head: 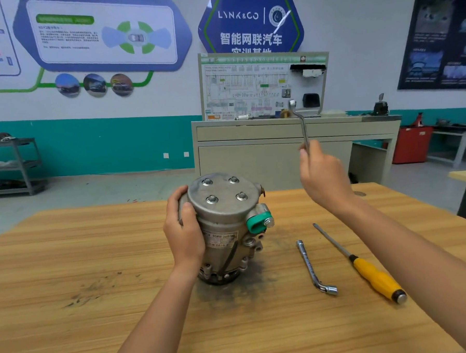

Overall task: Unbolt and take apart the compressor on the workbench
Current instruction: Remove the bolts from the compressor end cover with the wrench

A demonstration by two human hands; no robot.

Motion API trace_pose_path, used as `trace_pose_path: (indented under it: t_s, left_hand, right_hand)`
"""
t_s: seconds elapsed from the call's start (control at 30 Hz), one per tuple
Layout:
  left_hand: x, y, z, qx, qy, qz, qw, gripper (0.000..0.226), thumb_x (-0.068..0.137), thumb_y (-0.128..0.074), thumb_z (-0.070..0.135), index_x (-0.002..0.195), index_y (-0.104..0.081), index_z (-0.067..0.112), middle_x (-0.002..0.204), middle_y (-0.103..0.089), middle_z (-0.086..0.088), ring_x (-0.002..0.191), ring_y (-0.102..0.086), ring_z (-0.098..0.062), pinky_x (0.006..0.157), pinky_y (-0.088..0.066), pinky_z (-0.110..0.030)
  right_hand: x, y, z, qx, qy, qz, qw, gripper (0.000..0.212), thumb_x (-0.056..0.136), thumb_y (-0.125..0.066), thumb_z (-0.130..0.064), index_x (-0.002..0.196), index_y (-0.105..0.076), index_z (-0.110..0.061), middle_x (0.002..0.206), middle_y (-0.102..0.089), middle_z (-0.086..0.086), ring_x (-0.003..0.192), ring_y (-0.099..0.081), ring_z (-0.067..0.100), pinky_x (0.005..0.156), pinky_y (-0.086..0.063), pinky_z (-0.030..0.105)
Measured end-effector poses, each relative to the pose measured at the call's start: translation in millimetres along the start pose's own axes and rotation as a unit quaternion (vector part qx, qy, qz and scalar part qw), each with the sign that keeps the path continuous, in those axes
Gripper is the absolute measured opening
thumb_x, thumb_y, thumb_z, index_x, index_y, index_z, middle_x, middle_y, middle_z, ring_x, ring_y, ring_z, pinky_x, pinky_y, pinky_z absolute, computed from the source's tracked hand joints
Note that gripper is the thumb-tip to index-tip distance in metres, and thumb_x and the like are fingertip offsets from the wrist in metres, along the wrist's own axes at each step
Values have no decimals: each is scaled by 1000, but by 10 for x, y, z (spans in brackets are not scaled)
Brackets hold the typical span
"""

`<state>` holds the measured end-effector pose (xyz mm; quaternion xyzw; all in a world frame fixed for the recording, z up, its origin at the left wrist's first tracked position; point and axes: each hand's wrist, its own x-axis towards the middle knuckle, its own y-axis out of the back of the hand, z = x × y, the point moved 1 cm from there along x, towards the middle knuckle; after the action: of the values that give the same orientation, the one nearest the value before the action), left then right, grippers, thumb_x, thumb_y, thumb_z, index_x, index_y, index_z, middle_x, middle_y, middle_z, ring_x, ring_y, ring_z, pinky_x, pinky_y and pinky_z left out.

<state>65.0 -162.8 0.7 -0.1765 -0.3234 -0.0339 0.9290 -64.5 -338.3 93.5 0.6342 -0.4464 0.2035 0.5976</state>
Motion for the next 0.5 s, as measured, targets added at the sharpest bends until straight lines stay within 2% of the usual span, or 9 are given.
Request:
trace_pose_path:
  t_s: [0.07, 0.13, 0.27, 0.5]
  left_hand:
    - [0, 22, -10, -9, 5, 12, 1000, 33, 83, -36, 21, 109, -55, 16, 100, -56, 17, 87, -53, 18, 70, -39, -2]
    - [-11, 23, -12, -13, 7, 22, 1000, 34, 83, -36, 22, 110, -55, 16, 101, -57, 16, 89, -53, 16, 73, -39, -4]
    - [-57, 7, 4, 0, -4, 15, 1000, 33, 84, -36, 21, 111, -54, 15, 101, -55, 17, 89, -52, 19, 69, -36, 0]
    - [-56, -11, 10, 5, 7, 9, 1000, 36, 85, -36, 26, 113, -55, 15, 102, -56, 18, 89, -52, 18, 69, -37, -1]
  right_hand:
    - [-146, 142, -114, 43, 28, 21, 998, 23, 98, -36, -14, 111, -49, 0, 54, -42, -3, 47, -43, 25, 42, -22, 28]
    - [-328, 277, -241, -17, 75, -2, 997, 21, 97, -40, -13, 113, -50, -4, 50, -34, -9, 40, -36, 17, 39, -18, 24]
    - [-552, 377, -351, -177, 65, -130, 973, 28, 96, -34, -17, 124, -34, -24, 56, -35, -7, 48, -35, 17, 40, -18, 27]
    - [-572, 372, -482, -231, 76, -195, 950, 44, 89, -36, -4, 129, -33, -24, 60, -33, -5, 50, -30, 15, 41, -19, 26]
